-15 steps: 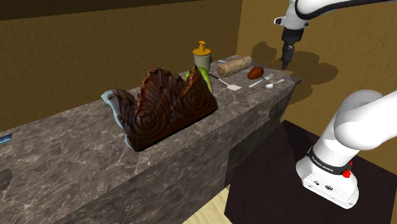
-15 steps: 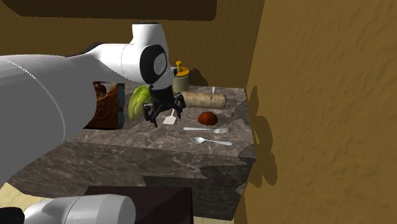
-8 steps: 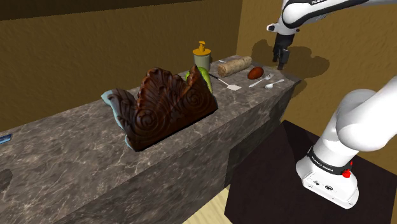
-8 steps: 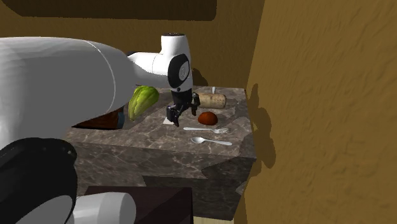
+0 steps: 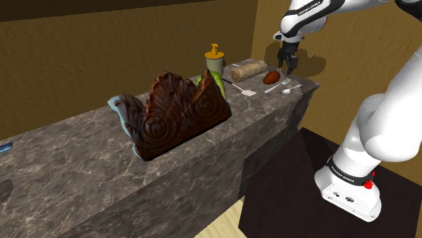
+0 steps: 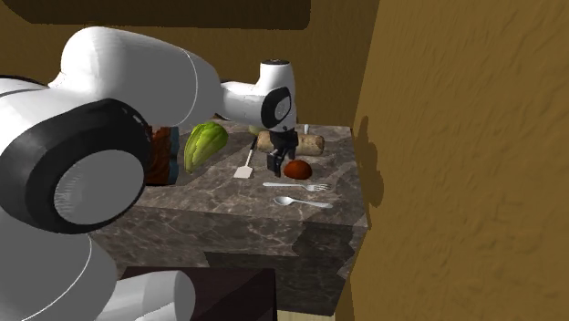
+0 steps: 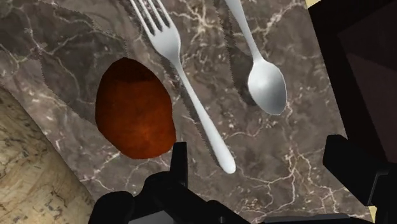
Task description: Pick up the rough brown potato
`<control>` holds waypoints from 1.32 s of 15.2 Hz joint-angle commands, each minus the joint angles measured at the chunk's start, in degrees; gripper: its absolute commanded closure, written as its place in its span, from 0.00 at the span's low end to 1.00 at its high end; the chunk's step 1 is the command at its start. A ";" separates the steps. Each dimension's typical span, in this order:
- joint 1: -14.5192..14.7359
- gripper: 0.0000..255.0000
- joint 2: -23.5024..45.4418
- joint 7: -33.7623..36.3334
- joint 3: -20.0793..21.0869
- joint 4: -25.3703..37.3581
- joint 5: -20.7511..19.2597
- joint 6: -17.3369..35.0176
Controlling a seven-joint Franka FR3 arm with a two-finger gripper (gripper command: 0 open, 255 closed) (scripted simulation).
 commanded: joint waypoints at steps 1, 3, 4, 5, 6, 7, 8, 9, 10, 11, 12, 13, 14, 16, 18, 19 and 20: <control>0.53 0.00 7.04 -8.80 -1.47 3.66 6.13 1.86; -0.86 0.00 13.26 -16.51 -0.84 7.47 11.78 2.57; -2.04 0.00 16.13 -20.00 0.05 9.49 14.25 2.72; -3.30 0.00 18.85 -23.23 1.08 11.57 16.46 2.75; -4.65 0.00 21.40 -26.21 2.25 13.71 18.39 2.71; -5.78 0.00 23.38 -28.45 3.29 15.50 19.76 2.62; -6.07 0.00 23.73 -28.60 3.63 15.16 20.03 3.27; -6.25 0.00 24.11 -28.79 3.86 14.84 20.36 3.90; -6.41 0.00 24.52 -29.01 4.07 14.53 20.73 4.52; -6.58 0.00 24.93 -29.23 4.27 14.24 21.10 5.14; -6.74 0.00 25.36 -29.45 4.49 13.95 21.48 5.75; -6.91 0.00 25.79 -29.68 4.71 13.69 21.87 6.36; -7.09 0.00 26.23 -29.92 4.94 13.43 22.27 6.96; -7.20 0.00 26.48 -30.05 5.07 13.29 22.49 7.31; -7.31 1.00 26.73 -30.11 5.17 13.52 22.65 7.28; -7.35 1.00 26.78 -30.12 5.19 13.60 22.67 7.24; -7.37 1.00 26.83 -30.13 5.21 13.65 22.71 7.23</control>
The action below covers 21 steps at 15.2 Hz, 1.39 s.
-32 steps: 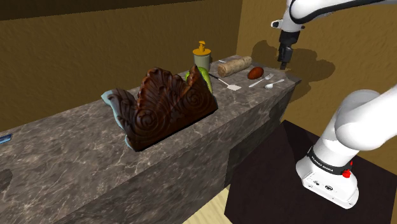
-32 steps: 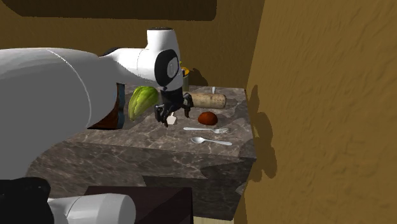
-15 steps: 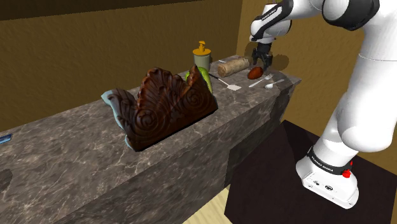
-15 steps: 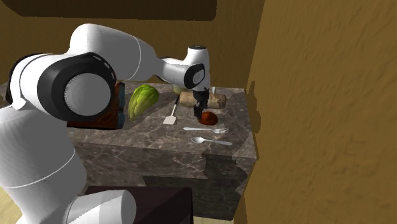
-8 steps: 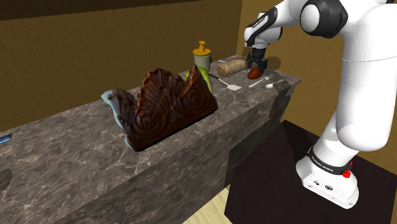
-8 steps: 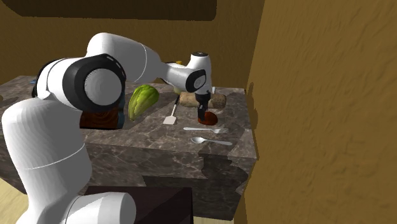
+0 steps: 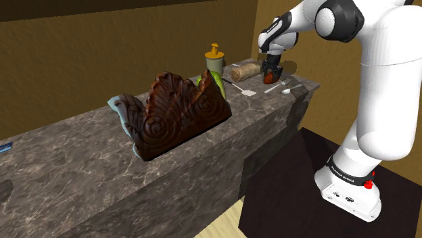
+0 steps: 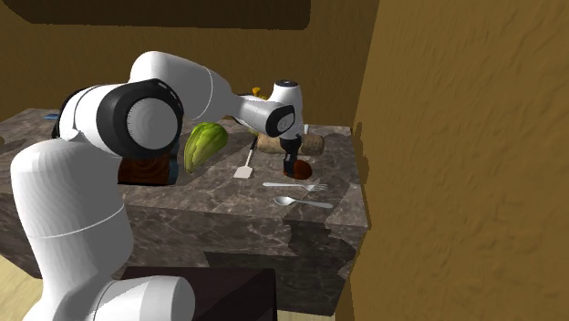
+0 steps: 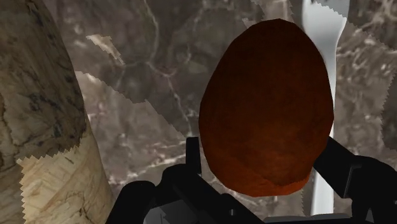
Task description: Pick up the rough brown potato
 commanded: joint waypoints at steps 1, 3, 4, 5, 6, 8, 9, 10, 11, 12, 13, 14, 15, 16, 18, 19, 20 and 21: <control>-0.10 1.00 0.18 -0.04 0.00 0.02 0.04 0.09; -0.06 1.00 0.13 -0.01 -0.02 -0.03 0.00 0.10; -0.03 1.00 0.11 0.02 -0.02 -0.05 -0.02 0.11; 0.02 1.00 0.05 0.05 -0.04 -0.12 -0.06 0.12; 0.11 1.00 -0.22 0.07 -0.15 -0.40 -0.21 0.18; 0.47 1.00 -1.10 0.54 -0.62 0.11 -1.00 -1.02; 0.64 1.00 -1.53 0.76 -0.84 0.38 -1.38 -1.63; 0.81 1.00 -1.95 0.98 -1.05 0.67 -1.76 -2.25; 0.97 1.00 -2.36 1.20 -1.25 0.97 -2.13 -2.87; 1.12 1.00 -2.76 1.42 -1.45 1.28 -2.49 -3.49; 1.27 1.00 -3.16 1.63 -1.63 1.61 -2.85 -4.12; 1.40 1.00 -3.54 1.83 -1.81 1.95 -3.20 -4.76; 1.54 1.00 -3.91 2.03 -1.98 2.31 -3.53 -5.39; 1.66 1.00 -4.28 2.22 -2.14 2.68 -3.86 -6.04; 1.89 1.00 -4.98 2.59 -2.44 3.45 -4.49 -7.34; 2.00 1.00 -5.31 2.76 -2.57 3.86 -4.79 -8.00; 2.10 1.00 -5.63 2.93 -2.70 4.29 -5.08 -8.66; 2.19 1.00 -5.94 3.09 -2.83 4.72 -5.36 -9.33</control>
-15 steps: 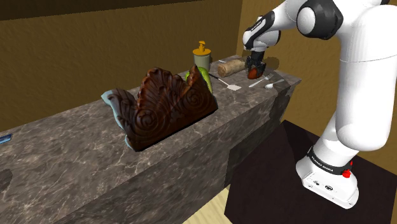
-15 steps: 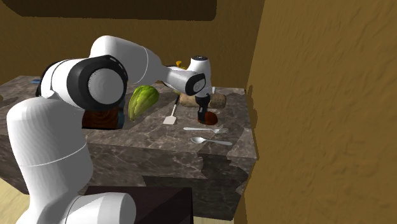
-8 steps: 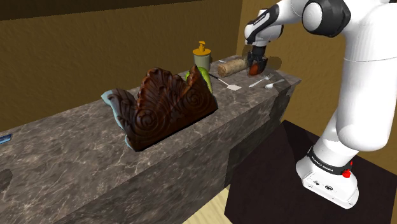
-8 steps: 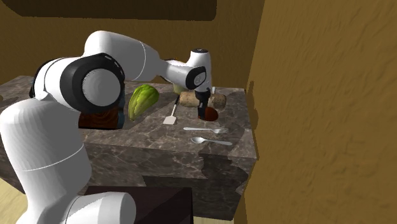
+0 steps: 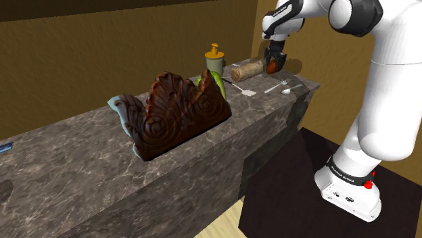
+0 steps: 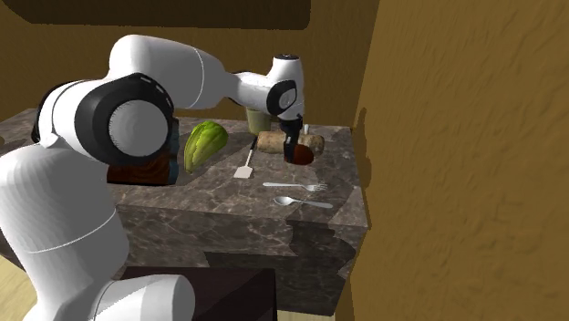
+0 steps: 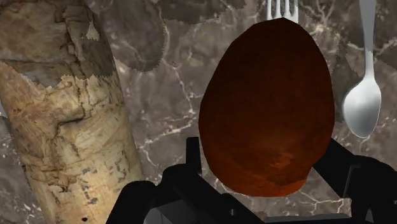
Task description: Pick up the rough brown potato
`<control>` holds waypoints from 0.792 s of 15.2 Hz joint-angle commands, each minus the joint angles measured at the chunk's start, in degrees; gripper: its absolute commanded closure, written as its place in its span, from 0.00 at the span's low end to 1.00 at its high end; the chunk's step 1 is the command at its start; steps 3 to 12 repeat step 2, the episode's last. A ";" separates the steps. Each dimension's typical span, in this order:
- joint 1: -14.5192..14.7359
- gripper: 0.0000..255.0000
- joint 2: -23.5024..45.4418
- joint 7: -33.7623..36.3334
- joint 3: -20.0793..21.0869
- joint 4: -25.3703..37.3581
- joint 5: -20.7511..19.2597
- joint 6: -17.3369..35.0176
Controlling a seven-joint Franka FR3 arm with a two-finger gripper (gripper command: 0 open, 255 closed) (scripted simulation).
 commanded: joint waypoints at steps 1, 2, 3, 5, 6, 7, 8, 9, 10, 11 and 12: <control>0.06 1.00 -0.21 0.18 -0.10 0.64 -0.24 -0.81; 0.05 1.00 -0.20 0.17 -0.10 0.65 -0.23 -0.81; 0.05 1.00 -0.20 0.17 -0.10 0.65 -0.23 -0.81; 0.05 1.00 -0.20 0.17 -0.10 0.65 -0.23 -0.81; 0.05 1.00 -0.20 0.17 -0.10 0.65 -0.23 -0.81; 0.05 1.00 -0.20 0.17 -0.10 0.65 -0.23 -0.81; 0.05 1.00 -0.20 0.17 -0.10 0.65 -0.23 -0.81; 0.05 1.00 -0.20 0.17 -0.10 0.65 -0.23 -0.81; 0.05 1.00 -0.20 0.17 -0.10 0.65 -0.23 -0.81; 0.05 1.00 -0.20 0.17 -0.10 0.65 -0.23 -0.81; 0.05 1.00 -0.20 0.17 -0.10 0.65 -0.23 -0.81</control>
